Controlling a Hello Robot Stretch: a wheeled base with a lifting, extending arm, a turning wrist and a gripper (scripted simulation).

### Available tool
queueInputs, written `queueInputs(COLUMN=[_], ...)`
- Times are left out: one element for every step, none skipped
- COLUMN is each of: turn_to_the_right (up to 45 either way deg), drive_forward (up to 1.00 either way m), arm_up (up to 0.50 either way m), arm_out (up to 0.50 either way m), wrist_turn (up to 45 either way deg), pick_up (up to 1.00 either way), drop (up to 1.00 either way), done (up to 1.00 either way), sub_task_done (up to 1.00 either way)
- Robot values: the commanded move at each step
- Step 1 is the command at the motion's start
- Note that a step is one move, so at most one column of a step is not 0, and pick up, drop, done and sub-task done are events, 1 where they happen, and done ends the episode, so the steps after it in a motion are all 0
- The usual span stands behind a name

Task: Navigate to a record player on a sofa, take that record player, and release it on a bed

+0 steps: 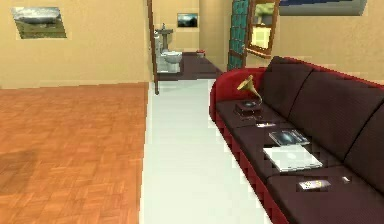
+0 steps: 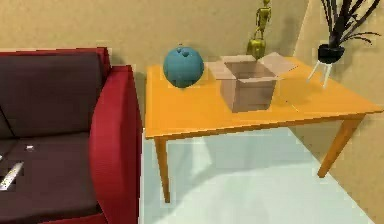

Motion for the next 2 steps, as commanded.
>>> queueInputs(turn_to_the_right=[0.0, -3.0], drive_forward=[1.0, 0.0], arm_up=[0.0, 0.0], arm_out=[0.0, 0.0], wrist_turn=[0.0, 0.0], pick_up=[0.0, 0.0], drop=[0.0, 0.0], done=[0.0, 0.0], sub_task_done=[0.0, 0.0])
